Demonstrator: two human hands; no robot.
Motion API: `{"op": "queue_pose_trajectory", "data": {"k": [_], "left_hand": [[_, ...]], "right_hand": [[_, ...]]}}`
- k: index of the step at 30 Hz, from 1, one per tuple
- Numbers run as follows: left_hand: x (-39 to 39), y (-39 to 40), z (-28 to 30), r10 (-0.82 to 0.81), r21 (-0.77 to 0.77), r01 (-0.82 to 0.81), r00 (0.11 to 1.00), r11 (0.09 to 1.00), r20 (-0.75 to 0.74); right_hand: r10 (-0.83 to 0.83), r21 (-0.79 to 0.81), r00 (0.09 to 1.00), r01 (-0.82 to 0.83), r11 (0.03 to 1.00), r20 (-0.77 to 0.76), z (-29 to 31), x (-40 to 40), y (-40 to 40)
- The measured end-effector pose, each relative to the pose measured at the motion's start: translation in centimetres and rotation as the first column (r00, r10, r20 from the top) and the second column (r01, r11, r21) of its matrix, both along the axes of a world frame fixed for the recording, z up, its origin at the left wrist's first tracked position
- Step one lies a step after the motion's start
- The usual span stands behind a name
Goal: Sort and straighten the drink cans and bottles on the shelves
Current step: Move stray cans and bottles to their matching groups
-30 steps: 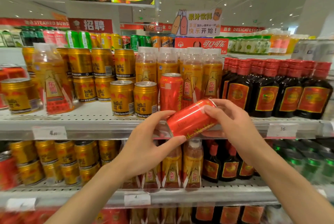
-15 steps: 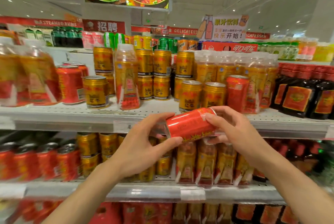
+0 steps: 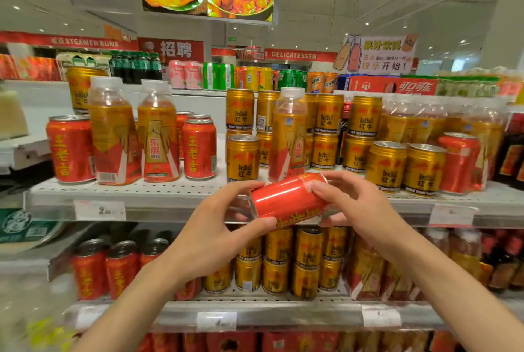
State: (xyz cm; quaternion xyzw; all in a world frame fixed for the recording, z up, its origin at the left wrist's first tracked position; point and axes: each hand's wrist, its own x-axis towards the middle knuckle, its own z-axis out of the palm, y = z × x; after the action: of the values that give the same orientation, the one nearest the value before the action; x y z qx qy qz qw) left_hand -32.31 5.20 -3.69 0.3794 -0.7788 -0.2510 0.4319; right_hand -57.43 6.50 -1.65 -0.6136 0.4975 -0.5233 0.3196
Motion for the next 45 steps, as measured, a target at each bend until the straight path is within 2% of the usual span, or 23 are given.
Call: {"op": "queue_pose_trajectory", "data": {"k": [4, 11, 18, 23, 33, 37, 42, 43, 45], "left_hand": [[1.3, -0.8, 0.4, 0.033, -0.011, -0.033, 0.999, 0.999, 0.006], [3.6, -1.7, 1.2, 0.093, -0.026, -0.092, 0.995, 0.995, 0.037], [7.5, -2.8, 1.7, 0.06, -0.052, -0.06, 0.998, 0.997, 0.007], [12.4, -3.7, 2.4, 0.063, -0.102, -0.059, 0.997, 0.993, 0.034], [21.7, -4.3, 2.6, 0.215, -0.239, -0.174, 0.964, 0.955, 0.158], [22.8, -5.2, 2.7, 0.27, -0.25, -0.221, 0.945, 0.943, 0.184], [22.8, -5.6, 2.1, 0.277, -0.246, -0.242, 0.954, 0.938, 0.117], [22.9, -5.7, 1.9, 0.272, -0.228, -0.245, 0.957, 0.942, 0.099], [23.0, -5.7, 1.6, 0.268, -0.189, -0.255, 0.962, 0.948, 0.05]], "right_hand": [[0.016, -0.035, 0.997, -0.019, 0.999, -0.074, 0.7, 1.1, -1.2], [0.091, -0.095, 0.994, -0.097, 0.991, -0.067, 1.2, 3.6, -3.6], [0.099, -0.111, 0.987, -0.114, 0.987, -0.131, 2.5, 7.6, -3.7], [0.113, -0.105, 0.986, -0.127, 0.986, -0.125, 4.5, 13.0, -3.7], [0.132, -0.091, 0.966, -0.156, 0.984, -0.224, 5.7, 24.8, -6.3], [0.1, -0.109, 0.966, -0.129, 0.986, -0.24, 5.9, 26.1, -7.0], [0.074, -0.171, 0.953, -0.129, 0.977, -0.293, 6.3, 26.6, -7.6], [0.036, -0.215, 0.953, -0.104, 0.971, -0.302, 6.7, 26.4, -7.7], [-0.166, -0.381, 0.935, 0.036, 0.924, -0.315, 7.3, 25.6, -8.5]]}}
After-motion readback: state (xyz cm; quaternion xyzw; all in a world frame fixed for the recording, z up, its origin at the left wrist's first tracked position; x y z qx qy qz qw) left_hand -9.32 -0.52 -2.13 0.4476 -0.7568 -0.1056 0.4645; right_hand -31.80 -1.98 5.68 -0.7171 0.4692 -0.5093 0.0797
